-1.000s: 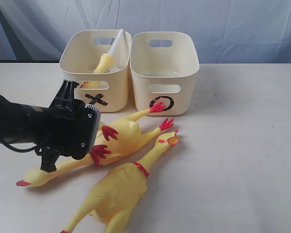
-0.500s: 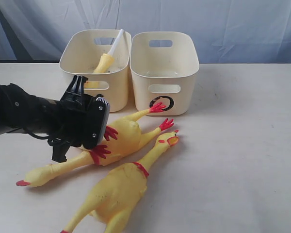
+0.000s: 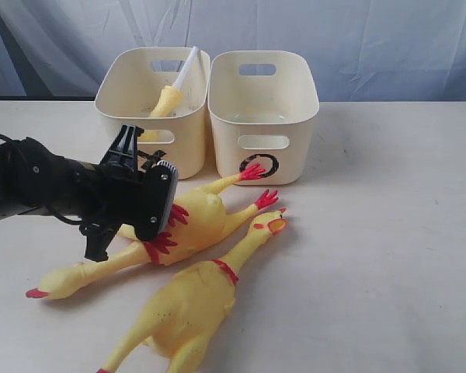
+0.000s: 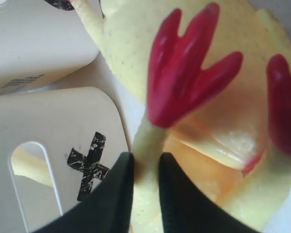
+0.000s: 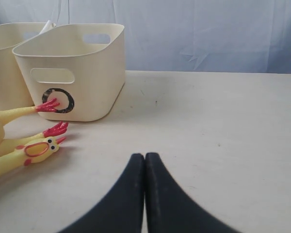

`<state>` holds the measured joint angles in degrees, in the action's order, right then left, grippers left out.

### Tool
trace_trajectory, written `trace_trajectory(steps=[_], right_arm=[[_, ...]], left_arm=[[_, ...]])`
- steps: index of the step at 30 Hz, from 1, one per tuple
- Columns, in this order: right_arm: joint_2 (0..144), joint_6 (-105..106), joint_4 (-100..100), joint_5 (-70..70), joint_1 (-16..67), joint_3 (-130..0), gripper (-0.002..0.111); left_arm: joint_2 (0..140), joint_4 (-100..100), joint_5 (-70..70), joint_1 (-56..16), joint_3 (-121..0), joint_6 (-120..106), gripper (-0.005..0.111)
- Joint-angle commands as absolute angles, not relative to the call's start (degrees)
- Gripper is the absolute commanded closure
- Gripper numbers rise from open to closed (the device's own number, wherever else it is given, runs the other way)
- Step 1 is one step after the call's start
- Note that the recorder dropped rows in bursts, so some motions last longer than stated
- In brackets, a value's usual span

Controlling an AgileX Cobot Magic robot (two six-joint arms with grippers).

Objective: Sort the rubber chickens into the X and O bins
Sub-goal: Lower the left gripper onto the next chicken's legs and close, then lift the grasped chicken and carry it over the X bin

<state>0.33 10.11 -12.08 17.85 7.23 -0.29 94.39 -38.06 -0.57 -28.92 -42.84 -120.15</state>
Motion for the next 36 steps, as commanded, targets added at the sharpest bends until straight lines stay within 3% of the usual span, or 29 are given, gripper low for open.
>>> trace_trajectory(steps=[1, 6, 12, 36], right_arm=[[0.00, 10.22, -12.08, 17.45, 7.43, 0.00, 0.108], [0.00, 10.22, -12.08, 17.45, 7.43, 0.00, 0.108], [0.00, 10.22, -12.08, 17.45, 7.43, 0.00, 0.108], [0.00, 10.22, -12.08, 17.45, 7.43, 0.00, 0.108]], left_arm=[[94.60, -38.18, -0.88, -29.24, -43.15, -120.59, 0.106], [94.60, -38.18, -0.88, -29.24, -43.15, -120.59, 0.102], [94.60, -38.18, 0.00, -29.24, -43.15, -120.59, 0.107], [90.16, -41.30, 0.00, -29.24, -43.15, -120.59, 0.107]])
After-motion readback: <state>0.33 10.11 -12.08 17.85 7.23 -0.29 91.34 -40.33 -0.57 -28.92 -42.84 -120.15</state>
